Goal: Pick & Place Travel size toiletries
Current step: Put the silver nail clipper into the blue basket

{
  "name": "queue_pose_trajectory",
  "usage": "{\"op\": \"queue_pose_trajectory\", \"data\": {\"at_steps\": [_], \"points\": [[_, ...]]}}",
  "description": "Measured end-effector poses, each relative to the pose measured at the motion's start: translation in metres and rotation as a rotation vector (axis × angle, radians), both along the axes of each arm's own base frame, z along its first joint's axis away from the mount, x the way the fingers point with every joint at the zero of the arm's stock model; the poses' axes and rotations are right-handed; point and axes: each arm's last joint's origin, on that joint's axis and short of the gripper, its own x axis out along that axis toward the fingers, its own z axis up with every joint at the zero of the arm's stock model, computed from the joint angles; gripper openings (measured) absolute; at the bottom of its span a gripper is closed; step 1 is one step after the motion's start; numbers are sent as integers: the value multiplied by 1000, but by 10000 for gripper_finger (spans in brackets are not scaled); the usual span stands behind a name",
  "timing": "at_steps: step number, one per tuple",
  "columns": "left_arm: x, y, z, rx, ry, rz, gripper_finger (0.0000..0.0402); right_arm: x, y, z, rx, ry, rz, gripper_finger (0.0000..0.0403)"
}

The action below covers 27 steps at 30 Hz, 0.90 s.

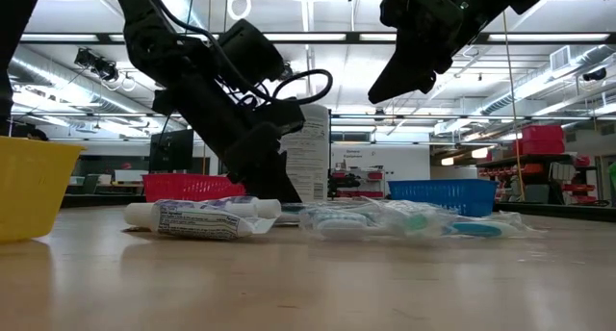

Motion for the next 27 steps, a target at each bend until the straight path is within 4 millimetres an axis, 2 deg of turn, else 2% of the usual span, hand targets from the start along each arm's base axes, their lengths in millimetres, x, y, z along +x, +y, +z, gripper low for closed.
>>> {"op": "queue_pose_trajectory", "data": {"at_steps": [7, 27], "points": [[-1, 0, 6, -12, -7, -12, 48, 1, 0, 1, 1, -8, 0, 64], [-13, 1, 58, 41, -99, -14, 48, 0, 0, 1, -26, -2, 27, 58]]}}
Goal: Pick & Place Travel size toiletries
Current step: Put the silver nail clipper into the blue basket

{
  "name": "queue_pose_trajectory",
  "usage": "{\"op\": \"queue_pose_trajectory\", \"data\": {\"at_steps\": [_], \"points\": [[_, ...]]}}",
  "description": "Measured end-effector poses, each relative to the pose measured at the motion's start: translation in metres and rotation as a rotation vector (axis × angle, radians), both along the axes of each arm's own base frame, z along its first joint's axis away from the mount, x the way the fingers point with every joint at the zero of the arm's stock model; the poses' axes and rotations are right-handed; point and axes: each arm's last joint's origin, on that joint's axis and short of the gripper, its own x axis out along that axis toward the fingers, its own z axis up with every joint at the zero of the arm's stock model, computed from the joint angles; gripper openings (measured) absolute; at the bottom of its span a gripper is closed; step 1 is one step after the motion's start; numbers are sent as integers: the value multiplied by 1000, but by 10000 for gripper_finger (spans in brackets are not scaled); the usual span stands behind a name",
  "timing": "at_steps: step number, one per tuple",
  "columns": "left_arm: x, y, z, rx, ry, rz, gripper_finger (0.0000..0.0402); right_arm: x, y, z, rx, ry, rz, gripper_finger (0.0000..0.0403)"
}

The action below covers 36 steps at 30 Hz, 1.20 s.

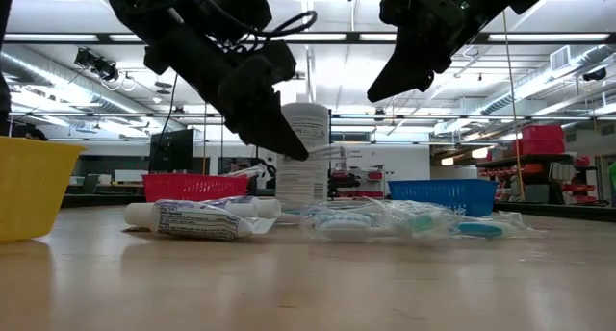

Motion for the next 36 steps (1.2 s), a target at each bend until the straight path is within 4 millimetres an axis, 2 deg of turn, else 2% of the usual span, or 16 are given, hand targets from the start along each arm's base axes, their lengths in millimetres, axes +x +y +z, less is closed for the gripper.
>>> {"op": "queue_pose_trajectory", "data": {"at_steps": [16, 28, 36], "points": [[-15, 1, 37, 29, -75, -11, 44, 0, 0, 0, -29, 1, 20, 87], [-19, 1, 48, 57, -108, -17, 45, 4, 0, 5, -61, -59, 49, 124], [-27, 1, 65, 63, -160, -28, 44, 4, 0, 5, -43, -59, 36, 162]]}}
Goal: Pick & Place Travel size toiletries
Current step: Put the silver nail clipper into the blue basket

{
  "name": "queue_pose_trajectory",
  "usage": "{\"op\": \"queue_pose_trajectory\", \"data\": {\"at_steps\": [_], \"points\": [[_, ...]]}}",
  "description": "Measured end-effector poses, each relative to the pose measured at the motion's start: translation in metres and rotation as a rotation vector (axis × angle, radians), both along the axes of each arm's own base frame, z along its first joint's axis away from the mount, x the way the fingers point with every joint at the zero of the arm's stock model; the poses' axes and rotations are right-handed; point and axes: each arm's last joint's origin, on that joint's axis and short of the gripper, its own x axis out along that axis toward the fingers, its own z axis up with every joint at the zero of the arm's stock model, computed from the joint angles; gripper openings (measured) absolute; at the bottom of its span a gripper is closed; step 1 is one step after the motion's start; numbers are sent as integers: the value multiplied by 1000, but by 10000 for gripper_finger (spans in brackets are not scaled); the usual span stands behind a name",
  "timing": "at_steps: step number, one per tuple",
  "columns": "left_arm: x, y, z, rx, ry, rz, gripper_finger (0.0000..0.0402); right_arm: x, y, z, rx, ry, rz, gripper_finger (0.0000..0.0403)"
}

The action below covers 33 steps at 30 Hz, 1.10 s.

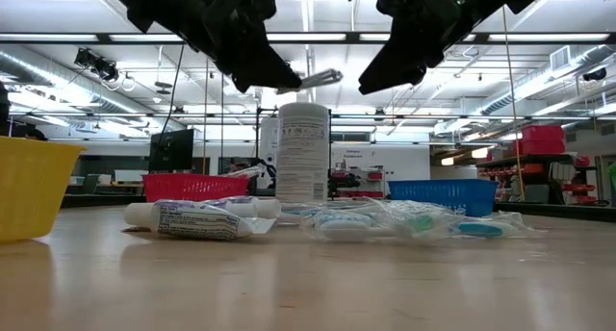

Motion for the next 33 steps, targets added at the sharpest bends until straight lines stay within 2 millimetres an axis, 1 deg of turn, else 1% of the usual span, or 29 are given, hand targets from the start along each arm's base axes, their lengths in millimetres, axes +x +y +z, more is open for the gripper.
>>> {"op": "queue_pose_trajectory", "data": {"at_steps": [6, 11, 17, 22, 27, 33], "points": [[-8, 0, 10, 4, -4, 5, 47, 0, 0, 0, 10, -2, -7, 190], [-16, 4, 12, 30, 34, 58, 45, 0, 0, 0, 11, -1, -7, 205], [-18, 9, 14, 15, 37, 64, 47, 0, 0, 0, 13, -2, -6, 212], [-18, 9, 15, 13, 32, 61, 45, -1, -1, 3, 39, -25, -58, 211], [-16, 9, 18, -12, -8, 14, 50, 4, 0, 12, 71, -127, -35, 211], [-14, 8, 22, -28, -52, -21, 46, 10, 1, 23, 84, -256, -23, 240]]}}
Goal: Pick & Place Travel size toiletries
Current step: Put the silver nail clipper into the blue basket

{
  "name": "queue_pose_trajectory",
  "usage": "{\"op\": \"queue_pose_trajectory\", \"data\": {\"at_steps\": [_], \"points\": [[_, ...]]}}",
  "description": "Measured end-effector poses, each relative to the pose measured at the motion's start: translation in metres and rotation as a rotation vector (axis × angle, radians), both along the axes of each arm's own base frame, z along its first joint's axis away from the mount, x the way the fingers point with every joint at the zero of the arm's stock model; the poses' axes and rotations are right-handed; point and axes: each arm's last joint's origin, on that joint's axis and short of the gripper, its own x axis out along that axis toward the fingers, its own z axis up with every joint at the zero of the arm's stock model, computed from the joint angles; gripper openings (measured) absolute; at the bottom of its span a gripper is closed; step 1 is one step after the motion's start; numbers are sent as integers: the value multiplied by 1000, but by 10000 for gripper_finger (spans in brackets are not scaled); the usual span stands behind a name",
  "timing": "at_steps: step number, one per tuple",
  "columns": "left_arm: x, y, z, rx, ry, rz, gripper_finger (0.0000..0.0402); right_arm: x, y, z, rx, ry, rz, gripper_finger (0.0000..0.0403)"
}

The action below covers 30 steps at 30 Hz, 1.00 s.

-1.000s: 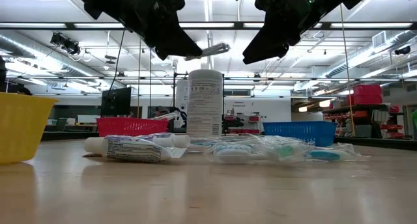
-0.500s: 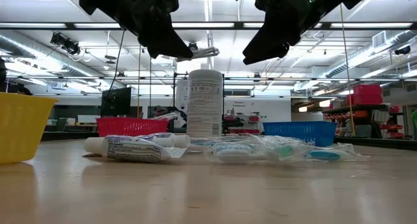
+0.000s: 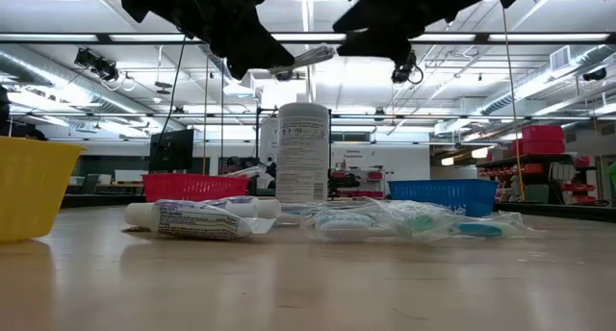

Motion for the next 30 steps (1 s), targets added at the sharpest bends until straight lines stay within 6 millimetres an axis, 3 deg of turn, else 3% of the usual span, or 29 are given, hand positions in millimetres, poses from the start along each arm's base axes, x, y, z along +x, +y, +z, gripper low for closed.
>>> {"op": "queue_pose_trajectory", "data": {"at_steps": [7, 12, 19, 30], "points": [[2, 0, 5, -4, -55, -13, 46, 2, 0, 6, -21, -62, 10, 278], [3, 0, 6, -3, -67, -11, 50, 9, -3, 5, -32, -113, 25, 278], [3, 0, 6, -7, -66, -16, 46, 19, -9, -9, -12, -74, 32, 244], [3, 0, 6, -7, -65, -16, 46, 20, -7, -10, 7, -74, 82, 156]]}}
